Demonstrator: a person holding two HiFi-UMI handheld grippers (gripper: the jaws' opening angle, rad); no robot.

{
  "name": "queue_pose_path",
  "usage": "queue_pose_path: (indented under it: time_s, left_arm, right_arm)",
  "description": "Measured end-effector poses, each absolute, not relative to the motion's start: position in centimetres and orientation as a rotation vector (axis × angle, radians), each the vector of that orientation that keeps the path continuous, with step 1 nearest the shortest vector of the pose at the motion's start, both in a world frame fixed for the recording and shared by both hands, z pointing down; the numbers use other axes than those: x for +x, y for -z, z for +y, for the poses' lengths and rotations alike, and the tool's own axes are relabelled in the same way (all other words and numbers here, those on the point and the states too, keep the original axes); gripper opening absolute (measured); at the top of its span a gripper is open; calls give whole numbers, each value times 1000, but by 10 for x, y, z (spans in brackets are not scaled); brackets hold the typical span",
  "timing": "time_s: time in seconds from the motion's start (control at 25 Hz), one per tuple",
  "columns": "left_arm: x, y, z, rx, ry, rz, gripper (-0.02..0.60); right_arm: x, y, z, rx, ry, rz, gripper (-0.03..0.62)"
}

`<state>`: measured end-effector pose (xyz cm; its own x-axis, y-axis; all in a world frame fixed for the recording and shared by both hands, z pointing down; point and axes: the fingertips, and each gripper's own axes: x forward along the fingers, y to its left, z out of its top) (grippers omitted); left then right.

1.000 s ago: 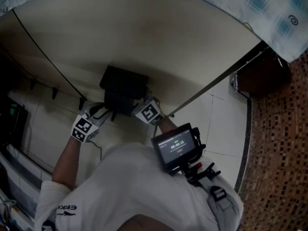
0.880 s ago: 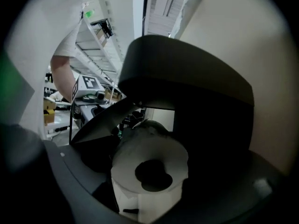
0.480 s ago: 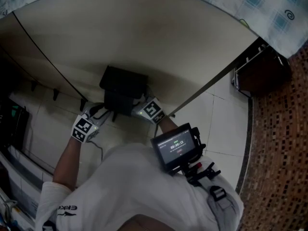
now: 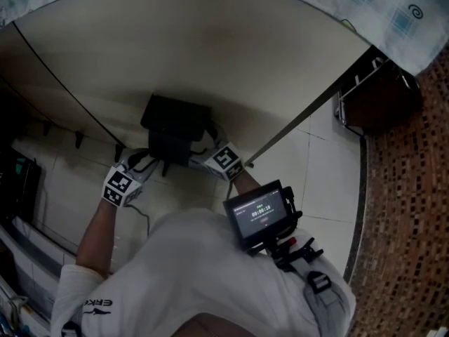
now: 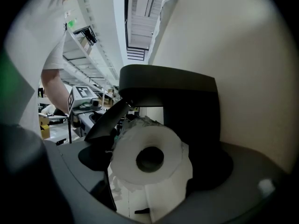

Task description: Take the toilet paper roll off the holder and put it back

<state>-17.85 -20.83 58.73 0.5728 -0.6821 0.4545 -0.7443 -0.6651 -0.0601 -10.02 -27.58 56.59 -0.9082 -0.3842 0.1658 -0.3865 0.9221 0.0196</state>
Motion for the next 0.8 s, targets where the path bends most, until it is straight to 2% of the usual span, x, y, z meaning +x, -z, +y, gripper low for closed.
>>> queue_pose_path:
  time_s: [0.28,0.8]
  left_arm:
    - [-174,-586,-202,2664,-688,-1218,133]
    - [-169,-601,-214,2632,-670,-1232,129]
  right_arm:
    - [-80,-562,-265,653,-39,-2906,505]
    - [-27,-541,-245,847,33,-2855,445]
